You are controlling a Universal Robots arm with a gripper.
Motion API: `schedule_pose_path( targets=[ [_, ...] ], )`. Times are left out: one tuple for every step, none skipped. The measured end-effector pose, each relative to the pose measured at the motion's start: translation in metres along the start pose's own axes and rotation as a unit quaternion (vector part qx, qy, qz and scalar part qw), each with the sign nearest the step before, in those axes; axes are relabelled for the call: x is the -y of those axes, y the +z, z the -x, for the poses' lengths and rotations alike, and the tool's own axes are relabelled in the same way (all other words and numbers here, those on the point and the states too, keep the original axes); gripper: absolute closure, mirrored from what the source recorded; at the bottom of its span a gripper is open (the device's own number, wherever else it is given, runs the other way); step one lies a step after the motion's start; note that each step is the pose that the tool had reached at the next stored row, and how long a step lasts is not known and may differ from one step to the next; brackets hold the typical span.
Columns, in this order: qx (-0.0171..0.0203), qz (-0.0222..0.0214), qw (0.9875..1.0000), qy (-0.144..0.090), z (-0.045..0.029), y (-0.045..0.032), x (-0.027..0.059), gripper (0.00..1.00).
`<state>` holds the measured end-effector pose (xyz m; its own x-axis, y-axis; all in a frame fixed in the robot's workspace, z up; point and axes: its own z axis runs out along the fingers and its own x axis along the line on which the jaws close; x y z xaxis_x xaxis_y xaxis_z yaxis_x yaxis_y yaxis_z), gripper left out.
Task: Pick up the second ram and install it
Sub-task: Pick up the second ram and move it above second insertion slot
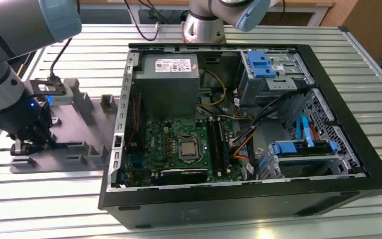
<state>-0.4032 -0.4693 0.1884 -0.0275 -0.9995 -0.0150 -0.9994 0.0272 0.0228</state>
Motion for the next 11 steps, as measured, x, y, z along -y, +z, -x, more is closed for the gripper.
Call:
schedule_pose_path(
  targets=[
    [0.0,0.0,1.0,0.0,0.0,-0.0002,0.0,0.86],
    [-0.0001,0.0,1.0,0.0,0.0,-0.0007,0.0,0.86],
    [0.0,0.0001,1.0,0.0,0.0,-0.0012,0.0,0.86],
    [0.0,0.0,1.0,0.0,0.0,-0.0018,0.0,0.86],
    [0.0,0.0,1.0,0.0,0.0,-0.0024,-0.0001,0.86],
    [0.0,0.0,1.0,0.0,0.0,-0.0029,-0.0001,0.86],
    [0.0,0.0,1.0,0.0,0.0,-0.0036,-0.0001,0.86],
    [0.0,0.0,1.0,0.0,0.0001,-0.0043,-0.0001,0.86],
    [0.0,0.0,1.0,0.0,0.0001,-0.005,-0.0001,0.86],
    [0.0,0.0,1.0,0.0,0.0001,-0.0058,-0.0002,0.86],
    [0.0,0.0,1.0,0.0,0.0001,-0.0067,-0.0002,0.86]
  ],
)
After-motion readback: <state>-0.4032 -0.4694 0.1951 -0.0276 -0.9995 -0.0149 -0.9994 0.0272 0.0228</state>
